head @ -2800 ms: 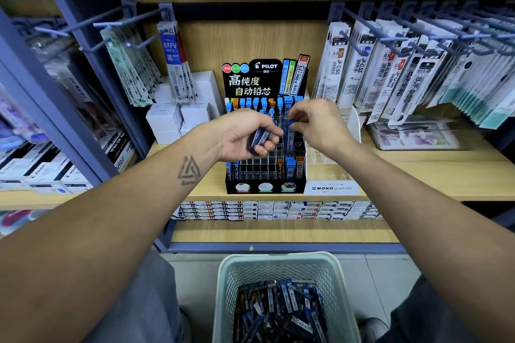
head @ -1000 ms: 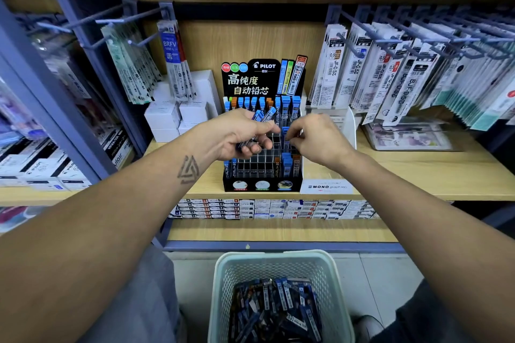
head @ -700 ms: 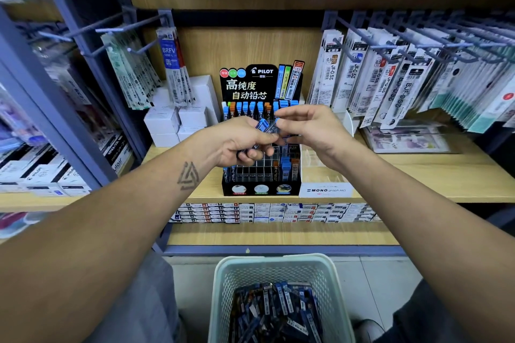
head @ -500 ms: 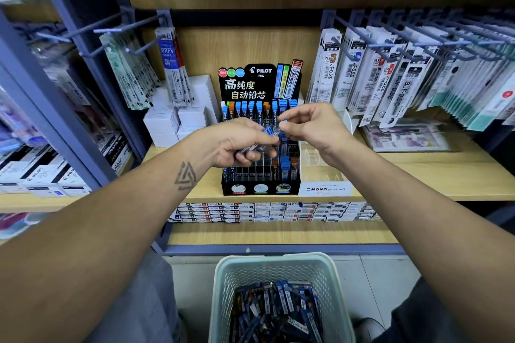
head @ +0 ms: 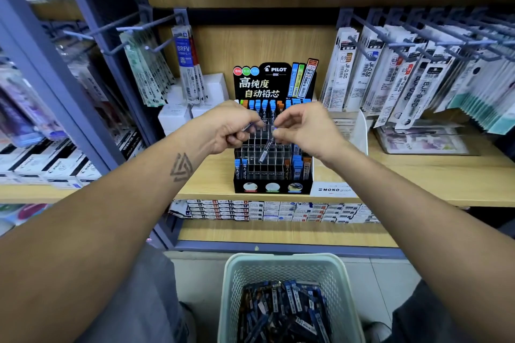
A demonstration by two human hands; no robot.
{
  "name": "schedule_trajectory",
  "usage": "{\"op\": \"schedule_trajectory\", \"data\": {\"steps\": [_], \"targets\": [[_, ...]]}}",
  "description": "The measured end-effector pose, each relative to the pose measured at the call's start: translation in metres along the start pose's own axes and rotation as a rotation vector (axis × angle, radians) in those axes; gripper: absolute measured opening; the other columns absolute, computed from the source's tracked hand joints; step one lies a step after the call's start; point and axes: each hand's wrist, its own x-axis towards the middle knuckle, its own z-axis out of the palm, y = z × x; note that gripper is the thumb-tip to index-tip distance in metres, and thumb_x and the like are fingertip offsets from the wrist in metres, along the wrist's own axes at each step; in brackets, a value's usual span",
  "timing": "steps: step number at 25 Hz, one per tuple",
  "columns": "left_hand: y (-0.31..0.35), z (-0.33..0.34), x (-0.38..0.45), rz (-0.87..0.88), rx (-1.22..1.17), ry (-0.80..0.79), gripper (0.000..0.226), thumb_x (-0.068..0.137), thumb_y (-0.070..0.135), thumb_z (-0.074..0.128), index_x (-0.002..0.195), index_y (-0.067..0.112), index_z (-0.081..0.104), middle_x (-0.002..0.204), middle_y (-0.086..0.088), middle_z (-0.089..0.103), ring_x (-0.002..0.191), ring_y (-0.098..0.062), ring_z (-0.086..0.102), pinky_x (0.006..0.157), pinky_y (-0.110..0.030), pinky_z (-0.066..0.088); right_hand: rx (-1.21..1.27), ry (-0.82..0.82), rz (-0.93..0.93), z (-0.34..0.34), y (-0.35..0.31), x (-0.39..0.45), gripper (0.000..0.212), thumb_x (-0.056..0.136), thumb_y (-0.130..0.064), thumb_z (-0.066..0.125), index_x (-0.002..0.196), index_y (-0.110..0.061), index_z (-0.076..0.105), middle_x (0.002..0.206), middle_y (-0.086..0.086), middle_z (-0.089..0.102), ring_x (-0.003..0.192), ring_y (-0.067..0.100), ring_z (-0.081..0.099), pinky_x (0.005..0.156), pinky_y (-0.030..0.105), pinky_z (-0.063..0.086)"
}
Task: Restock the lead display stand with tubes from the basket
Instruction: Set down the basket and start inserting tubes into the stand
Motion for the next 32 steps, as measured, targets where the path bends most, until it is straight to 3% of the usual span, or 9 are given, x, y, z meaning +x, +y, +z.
{"op": "schedule_trajectory", "data": {"steps": [4, 7, 10, 18, 20, 23, 25, 32], "targets": [[-0.003, -0.011, -0.010, 0.042, -0.034, -0.011, 0.023, 0.100, 0.006, 0.055, 0.119, -0.005, 0.059, 0.060, -0.007, 0.052, 0.038, -0.010, 0.036, 0.034, -0.015, 0.021, -0.328, -0.029, -0.132, 0.038, 0.004, -0.002, 0.010, 0.081, -0.012, 0.082, 0.087, -0.015, 0.075, 0.079, -0.004, 0.072, 0.074, 0.012, 0.068, 0.074, 0.027, 0.056], [-0.006, -0.022, -0.015, 0.034, 0.000, -0.047, 0.017, 0.104, 0.014, 0.053, 0.113, 0.001, 0.060, 0.064, -0.010, 0.062, 0.041, -0.013, 0.042, 0.036, -0.016, 0.026, -0.366, -0.026, -0.139, 0.052, 0.009, 0.001, 0.010, 0.081, -0.012, 0.080, 0.088, -0.016, 0.074, 0.077, -0.004, 0.068, 0.072, 0.012, 0.063, 0.069, 0.025, 0.048], [-0.006, -0.030, -0.018, 0.029, 0.023, -0.059, 0.014, 0.104, 0.016, 0.052, 0.107, 0.004, 0.059, 0.071, -0.011, 0.068, 0.041, -0.013, 0.043, 0.035, -0.016, 0.027, -0.382, -0.068, -0.137, 0.063, 0.011, 0.004, 0.010, 0.081, -0.011, 0.080, 0.087, -0.016, 0.074, 0.080, -0.001, 0.071, 0.077, 0.016, 0.067, 0.077, 0.032, 0.055], [-0.004, -0.037, -0.014, -0.030, -0.014, -0.026, 0.013, 0.101, 0.006, 0.049, 0.097, 0.003, 0.061, 0.068, -0.013, 0.063, 0.046, -0.012, 0.041, 0.036, -0.017, 0.027, -0.555, -0.130, -0.194, 0.073, 0.017, 0.003, 0.014, 0.089, -0.012, 0.067, 0.095, -0.016, 0.079, 0.094, 0.004, 0.076, 0.086, 0.022, 0.068, 0.082, 0.035, 0.056], [-0.006, -0.036, -0.015, -0.025, -0.023, -0.063, 0.016, 0.102, 0.005, 0.049, 0.094, 0.003, 0.063, 0.070, -0.012, 0.062, 0.049, -0.012, 0.045, 0.039, -0.018, 0.032, -0.458, -0.050, -0.111, 0.062, 0.011, 0.006, 0.014, 0.090, -0.011, 0.067, 0.094, -0.017, 0.079, 0.090, 0.002, 0.075, 0.083, 0.020, 0.069, 0.080, 0.032, 0.056], [-0.009, -0.031, -0.018, -0.001, -0.005, -0.159, 0.013, 0.103, 0.011, 0.053, 0.105, 0.008, 0.066, 0.075, -0.009, 0.067, 0.054, -0.013, 0.054, 0.048, -0.022, 0.046, 0.131, 0.027, 0.104, 0.038, -0.001, 0.009, 0.016, 0.092, -0.002, 0.065, 0.100, -0.012, 0.074, 0.086, 0.006, 0.075, 0.074, 0.018, 0.071, 0.072, 0.033, 0.058], [-0.009, -0.025, -0.019, -0.010, -0.031, -0.209, 0.014, 0.103, 0.012, 0.054, 0.110, 0.007, 0.064, 0.079, -0.013, 0.068, 0.058, -0.015, 0.058, 0.052, -0.025, 0.053, 0.379, 0.018, 0.131, 0.025, -0.006, 0.007, 0.018, 0.092, -0.001, 0.066, 0.108, -0.006, 0.071, 0.089, 0.010, 0.076, 0.078, 0.019, 0.071, 0.071, 0.030, 0.057], [-0.007, 0.008, -0.020, 0.057, -0.141, -0.327, 0.016, 0.103, 0.006, 0.051, 0.106, -0.002, 0.065, 0.088, -0.020, 0.069, 0.077, -0.025, 0.071, 0.074, -0.035, 0.062, 0.387, 0.015, 0.086, -0.015, -0.005, 0.000, 0.018, 0.083, 0.004, 0.075, 0.101, 0.001, 0.072, 0.082, 0.018, 0.072, 0.070, 0.021, 0.070, 0.065, 0.025, 0.057]]}}
